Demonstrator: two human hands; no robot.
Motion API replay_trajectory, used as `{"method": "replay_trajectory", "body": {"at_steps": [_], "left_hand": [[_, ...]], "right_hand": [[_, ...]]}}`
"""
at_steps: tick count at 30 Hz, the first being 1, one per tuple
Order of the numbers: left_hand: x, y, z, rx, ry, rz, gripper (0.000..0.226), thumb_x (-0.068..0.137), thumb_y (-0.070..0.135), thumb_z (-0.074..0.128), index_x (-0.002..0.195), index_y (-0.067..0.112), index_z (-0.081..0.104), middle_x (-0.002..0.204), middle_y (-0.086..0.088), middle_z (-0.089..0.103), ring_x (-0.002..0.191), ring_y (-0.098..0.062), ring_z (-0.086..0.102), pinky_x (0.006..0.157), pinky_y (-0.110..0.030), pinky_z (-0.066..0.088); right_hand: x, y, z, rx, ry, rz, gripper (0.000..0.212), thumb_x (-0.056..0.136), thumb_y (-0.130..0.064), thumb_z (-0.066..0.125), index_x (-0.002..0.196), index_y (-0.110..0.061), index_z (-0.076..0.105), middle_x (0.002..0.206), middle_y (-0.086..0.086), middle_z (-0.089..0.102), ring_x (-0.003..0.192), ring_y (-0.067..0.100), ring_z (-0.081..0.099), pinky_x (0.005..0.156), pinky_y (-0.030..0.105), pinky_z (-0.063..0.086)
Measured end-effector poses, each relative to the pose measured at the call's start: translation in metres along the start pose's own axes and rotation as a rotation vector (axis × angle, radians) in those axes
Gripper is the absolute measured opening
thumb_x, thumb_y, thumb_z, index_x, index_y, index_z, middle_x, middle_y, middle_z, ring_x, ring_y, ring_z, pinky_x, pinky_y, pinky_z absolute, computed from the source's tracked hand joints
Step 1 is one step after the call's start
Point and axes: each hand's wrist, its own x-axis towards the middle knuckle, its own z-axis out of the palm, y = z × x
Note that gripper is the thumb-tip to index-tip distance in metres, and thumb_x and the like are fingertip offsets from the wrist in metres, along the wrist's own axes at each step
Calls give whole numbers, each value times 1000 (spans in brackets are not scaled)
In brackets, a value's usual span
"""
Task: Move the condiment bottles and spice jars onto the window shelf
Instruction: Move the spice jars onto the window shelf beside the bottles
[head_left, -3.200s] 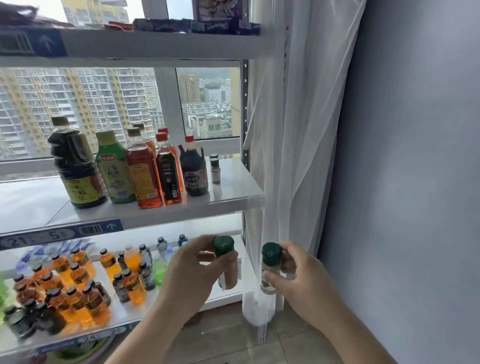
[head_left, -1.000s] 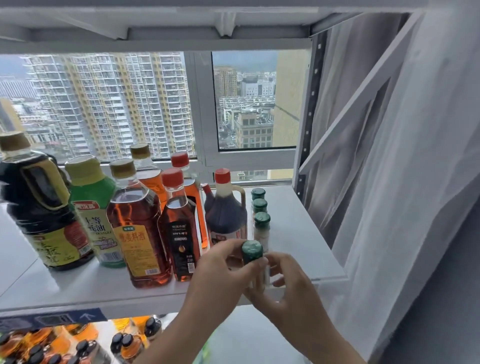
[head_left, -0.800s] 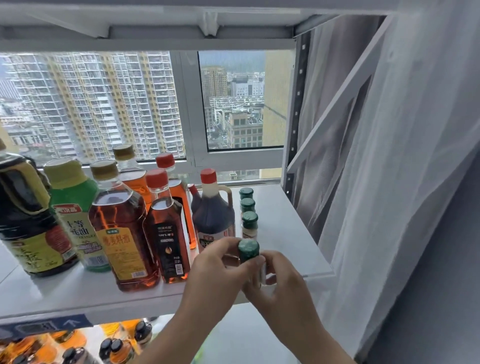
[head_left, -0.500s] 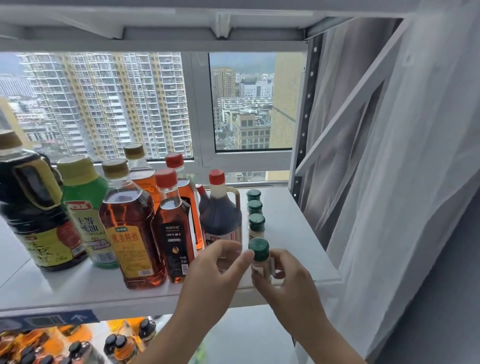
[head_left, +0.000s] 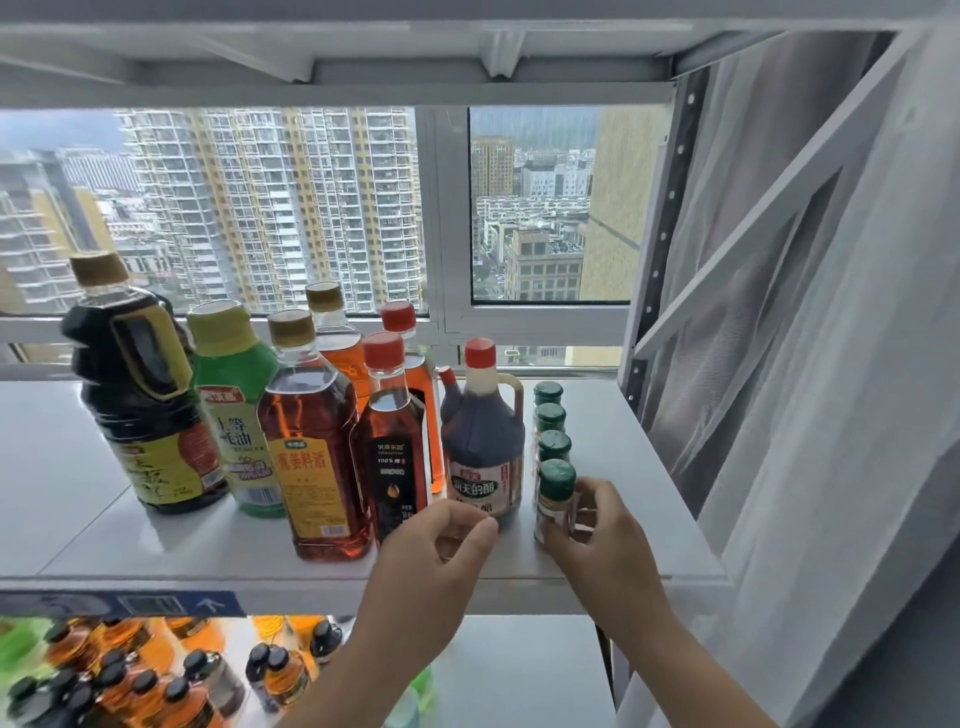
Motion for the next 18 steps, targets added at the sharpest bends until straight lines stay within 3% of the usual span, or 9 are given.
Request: {"method": "replay_trajectory", "body": {"at_steps": [6, 11, 18], "left_hand": [[-3, -3, -4, 13, -13, -12, 9, 96, 39, 65, 93, 33, 72, 82, 23, 72, 82, 5, 66, 66, -7, 49], [-4, -4, -6, 35, -18, -23, 11, 96, 41, 64, 90, 35, 70, 84, 26, 71, 83, 6, 66, 69, -15, 54], [-6, -7, -9, 43, -20, -36, 12, 97, 43, 62, 89, 36, 68, 83, 28, 70, 82, 9, 64, 67, -11, 52]], "right_hand": [[8, 1, 1, -38, 24, -9, 34, 84, -28, 81, 110, -25, 59, 101, -6, 68, 91, 11, 67, 83, 36, 58], [12, 1, 2, -52, 12, -15, 35, 84, -29, 81, 110, -24, 58, 102, -5, 67, 93, 14, 67, 80, 32, 56], [17, -1, 4, -73, 5, -8, 36, 85, -29, 80, 111, -25, 57, 105, -4, 66, 94, 14, 65, 77, 26, 50]]}}
